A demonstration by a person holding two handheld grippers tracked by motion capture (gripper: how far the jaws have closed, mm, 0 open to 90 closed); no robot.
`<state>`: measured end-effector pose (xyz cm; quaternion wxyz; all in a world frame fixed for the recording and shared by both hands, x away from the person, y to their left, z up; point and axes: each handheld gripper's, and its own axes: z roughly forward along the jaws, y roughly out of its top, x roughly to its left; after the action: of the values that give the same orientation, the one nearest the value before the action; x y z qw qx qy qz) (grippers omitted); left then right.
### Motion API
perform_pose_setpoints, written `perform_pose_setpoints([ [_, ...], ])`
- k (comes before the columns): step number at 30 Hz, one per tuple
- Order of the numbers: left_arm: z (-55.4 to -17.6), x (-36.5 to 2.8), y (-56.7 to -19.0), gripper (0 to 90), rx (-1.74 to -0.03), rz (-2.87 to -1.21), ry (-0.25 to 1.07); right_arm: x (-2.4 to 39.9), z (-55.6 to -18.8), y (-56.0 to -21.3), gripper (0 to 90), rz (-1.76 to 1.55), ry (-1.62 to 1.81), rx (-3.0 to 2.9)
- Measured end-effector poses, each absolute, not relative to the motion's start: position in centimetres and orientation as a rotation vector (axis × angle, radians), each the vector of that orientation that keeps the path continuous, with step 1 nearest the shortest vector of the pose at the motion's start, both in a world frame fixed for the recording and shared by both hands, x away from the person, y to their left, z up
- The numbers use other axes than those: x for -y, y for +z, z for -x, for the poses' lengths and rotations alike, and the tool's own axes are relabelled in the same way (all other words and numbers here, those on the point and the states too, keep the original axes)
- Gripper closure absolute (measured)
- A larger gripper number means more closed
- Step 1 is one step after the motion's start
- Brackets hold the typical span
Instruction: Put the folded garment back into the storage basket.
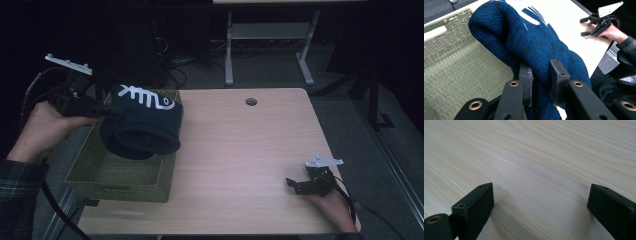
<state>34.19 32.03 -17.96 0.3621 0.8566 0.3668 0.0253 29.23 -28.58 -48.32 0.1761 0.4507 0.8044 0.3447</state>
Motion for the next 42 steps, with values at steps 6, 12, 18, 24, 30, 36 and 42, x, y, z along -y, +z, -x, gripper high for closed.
perform_pose_setpoints([
  [6,-34.2,-33.8,-18.9,74.3,-0.975,-2.199,0.059,28.6,-29.2,-48.3,6.5,-1.279,0.977,-2.276],
  [12,-34.5,-34.8,-20.6,74.3,-0.997,-2.195,0.041,28.6,-29.2,-48.3,6.5,-1.279,0.976,-2.277],
  [18,-35.0,-36.3,-22.4,74.3,-1.019,-2.194,0.029,28.6,-29.2,-48.3,6.5,-1.279,0.976,-2.277],
  [24,-35.4,-37.2,-23.9,74.3,-1.020,-2.181,0.003,28.6,-29.2,-48.3,6.5,-1.278,0.977,-2.277],
  [30,-35.9,-38.0,-25.8,74.4,-1.019,-2.163,-0.026,28.6,-29.2,-48.3,6.5,-1.278,0.977,-2.276],
  [36,-36.1,-38.8,-27.0,74.5,-1.030,-2.162,-0.050,28.6,-29.2,-48.3,6.5,-1.277,0.976,-2.277],
  [42,-36.5,-38.9,-28.6,74.6,-1.033,-2.163,-0.084,28.6,-29.2,-48.3,6.5,-1.279,0.975,-2.275],
])
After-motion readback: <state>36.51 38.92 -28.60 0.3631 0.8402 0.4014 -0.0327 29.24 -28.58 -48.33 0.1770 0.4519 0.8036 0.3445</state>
